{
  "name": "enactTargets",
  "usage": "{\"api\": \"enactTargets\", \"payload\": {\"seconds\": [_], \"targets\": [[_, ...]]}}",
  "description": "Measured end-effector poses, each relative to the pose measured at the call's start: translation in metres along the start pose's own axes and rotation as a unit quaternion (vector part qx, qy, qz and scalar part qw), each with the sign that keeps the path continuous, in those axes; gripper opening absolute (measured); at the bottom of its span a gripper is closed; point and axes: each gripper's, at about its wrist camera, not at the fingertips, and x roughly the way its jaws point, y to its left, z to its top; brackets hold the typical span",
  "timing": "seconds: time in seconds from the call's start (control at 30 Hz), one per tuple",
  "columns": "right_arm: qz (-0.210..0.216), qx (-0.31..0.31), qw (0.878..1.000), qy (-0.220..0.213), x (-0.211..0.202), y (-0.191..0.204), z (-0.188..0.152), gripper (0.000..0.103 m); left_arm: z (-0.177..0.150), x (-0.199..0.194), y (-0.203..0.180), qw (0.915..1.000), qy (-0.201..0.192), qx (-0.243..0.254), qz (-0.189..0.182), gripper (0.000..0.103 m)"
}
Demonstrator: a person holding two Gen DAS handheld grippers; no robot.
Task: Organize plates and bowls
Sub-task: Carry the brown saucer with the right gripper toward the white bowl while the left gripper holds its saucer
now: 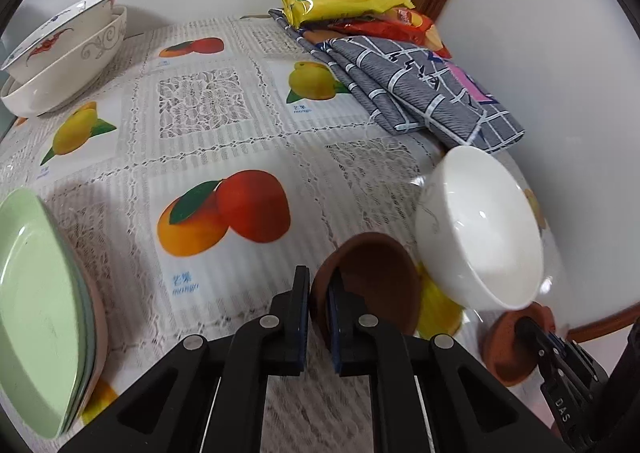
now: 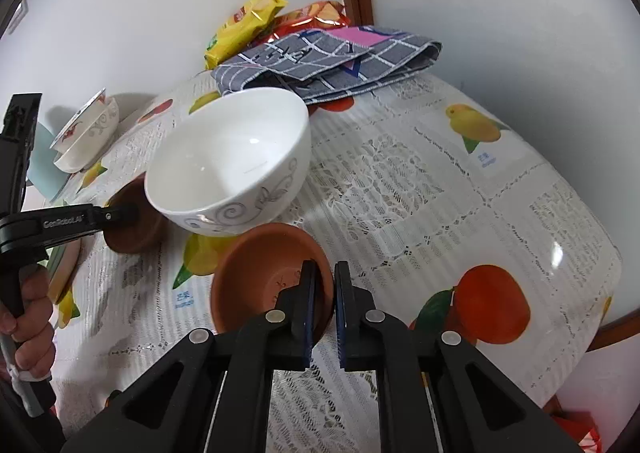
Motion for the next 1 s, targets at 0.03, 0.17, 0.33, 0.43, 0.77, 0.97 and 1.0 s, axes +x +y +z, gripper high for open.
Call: {"api": "enactTargets", "payload": {"seconds": [0.03, 0.17, 0.33, 0.43, 0.77, 0.97, 1.0], "targets": [[0.000, -0.001, 1.000, -0.003, -0.002, 0.001, 0.000, 0.009, -0.002, -0.003, 0.000, 1.0000, 0.000, 0.002, 0.002, 0.009], [0.002, 0.001, 1.000, -0.013, -0.012, 0.003, 0.000, 0.009, -0.007, -0.018, 0.005, 1.0000, -0.007, 0.004, 0.002, 0.009], [0.005, 0.004, 1.000, -0.022, -0.026, 0.009, 0.002, 0.009, -0.011, -0.044, 0.012, 0.9997, -0.024, 0.007, 0.008, 0.009], [0.007, -0.002, 0.999, -0.035, -0.040, 0.015, 0.004, 0.009, -0.011, -0.061, 0.016, 0.9992, -0.038, 0.005, 0.008, 0.009], [0.003, -0.006, 0.998, -0.069, -0.073, 0.031, 0.018, 0.009, -0.013, -0.102, 0.022, 0.9978, -0.066, 0.006, -0.002, 0.009], [-0.002, -0.004, 0.997, -0.072, -0.078, 0.039, 0.027, 0.009, -0.013, -0.118, 0.027, 0.9970, -0.076, 0.007, -0.004, 0.009], [-0.001, -0.004, 0.997, -0.072, -0.079, 0.041, 0.028, 0.009, -0.013, -0.119, 0.028, 0.9970, -0.077, 0.007, -0.005, 0.009]]}}
